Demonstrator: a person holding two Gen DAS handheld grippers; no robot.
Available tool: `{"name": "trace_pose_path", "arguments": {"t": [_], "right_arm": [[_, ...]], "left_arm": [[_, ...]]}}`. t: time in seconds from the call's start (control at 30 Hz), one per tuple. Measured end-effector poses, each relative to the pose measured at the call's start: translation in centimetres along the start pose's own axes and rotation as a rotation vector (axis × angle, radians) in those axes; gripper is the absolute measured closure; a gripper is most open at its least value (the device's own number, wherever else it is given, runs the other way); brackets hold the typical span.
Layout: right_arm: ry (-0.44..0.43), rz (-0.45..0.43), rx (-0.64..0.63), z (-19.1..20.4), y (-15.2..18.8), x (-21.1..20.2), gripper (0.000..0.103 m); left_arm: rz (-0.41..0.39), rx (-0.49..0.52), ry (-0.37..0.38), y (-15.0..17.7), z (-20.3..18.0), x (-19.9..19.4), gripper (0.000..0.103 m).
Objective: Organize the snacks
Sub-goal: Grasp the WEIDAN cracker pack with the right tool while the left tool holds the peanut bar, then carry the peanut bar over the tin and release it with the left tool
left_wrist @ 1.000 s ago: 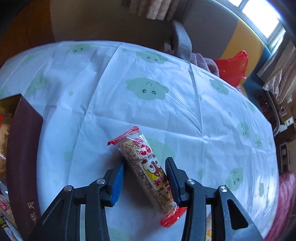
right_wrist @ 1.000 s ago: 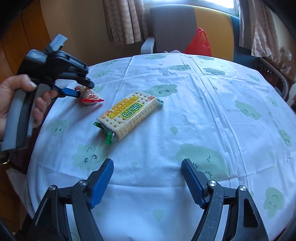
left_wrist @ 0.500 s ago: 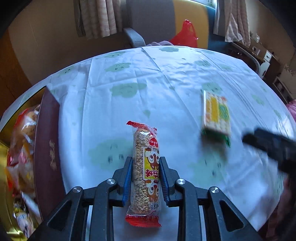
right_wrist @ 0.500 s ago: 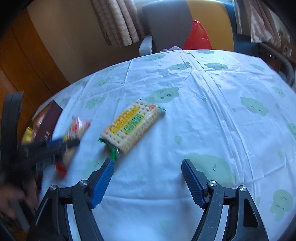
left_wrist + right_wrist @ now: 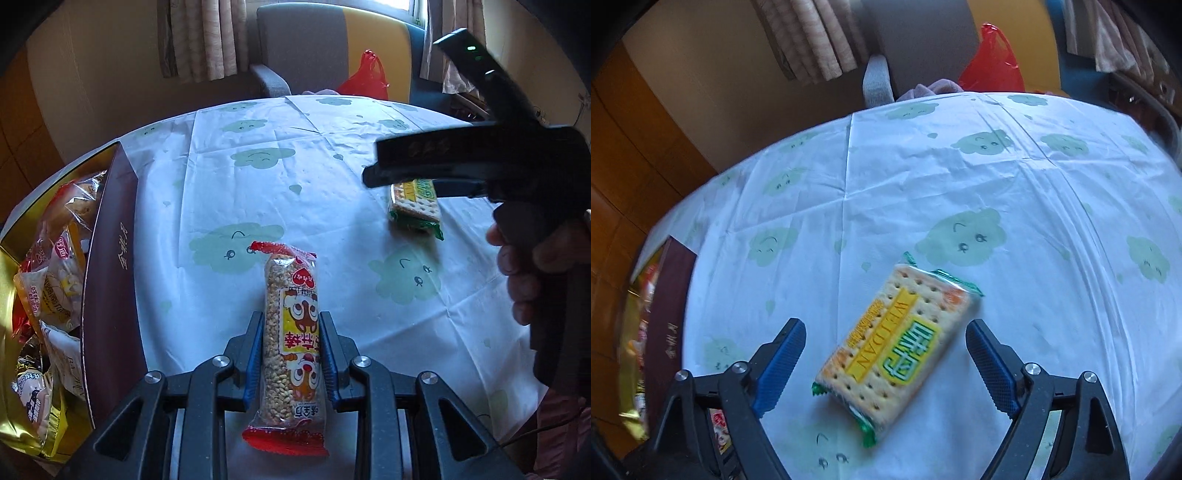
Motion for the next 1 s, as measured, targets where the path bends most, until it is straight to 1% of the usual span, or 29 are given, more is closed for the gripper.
{"name": "trace_pose_path", "arguments": {"t": [0.03,0.07,0.1,0.13,0.17,0.27,0.3,0.4,0.47,0.53,0.67,0.8,1.0], "right_arm": [[0.028,-0.007,-0.042,0.7,0.1,0.3,0.027],[0.076,-0.028,-0.097,1.2,0.3,0.3,0.038],[0.093,-0.051,-0.153,1.9,0.6,-0.1,0.051],[0.071,-0.057,-0.184,2.2,1.1,-0.5,0.056],[0.048,-0.061,-0.221,2.8,1.8,-1.0,0.056],[0.071,-0.115,-0.330,3.2,4.1,-2.0,0.056],[0.067,-0.123,-0.340,3.0,4.7,-2.0,0.056],[0.018,-0.149,-0.313,1.8,5.3,-2.2,0.056],[0.026,-0.172,-0.328,1.8,5.6,-2.2,0.056],[0.038,-0.204,-0.343,1.9,5.8,-2.4,0.056],[0.029,-0.248,-0.329,1.7,6.1,-2.5,0.056],[0.027,-0.260,-0.324,1.8,6.2,-2.5,0.056],[0.024,-0.269,-0.317,1.9,6.2,-2.5,0.055]], "left_arm": [[-0.003,-0.003,0.005,0.0,0.1,0.0,0.075],[-0.005,-0.007,0.009,0.0,0.1,-0.1,0.075],[-0.006,-0.010,0.013,0.0,0.2,-0.1,0.075],[-0.009,-0.014,0.017,0.0,0.2,-0.2,0.075],[-0.009,-0.015,0.019,0.0,0.2,-0.1,0.075],[-0.010,-0.013,0.018,0.0,0.2,-0.1,0.075],[-0.010,-0.009,0.017,0.0,0.1,-0.1,0.075],[-0.004,-0.011,0.019,-0.1,0.1,-0.2,0.075],[-0.006,-0.017,0.022,-0.1,0.2,-0.6,0.075],[-0.032,-0.008,0.016,-0.4,0.1,-1.7,0.075],[-0.084,0.000,0.006,-1.2,-0.3,-4.3,0.075],[-0.132,-0.020,-0.003,-2.0,-0.1,-6.9,0.075],[-0.164,-0.047,-0.030,-2.1,0.7,-9.6,0.075]]}}
Point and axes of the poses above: each gripper's, at about its wrist camera, not at the fingertips, and x roughly the way its jaws point, z to its left, y to its underside, the point moved 5 cm from there along x, roughly the way its jaws point, and after that the axes turned 14 degrees about y, right-handed, at the moved point
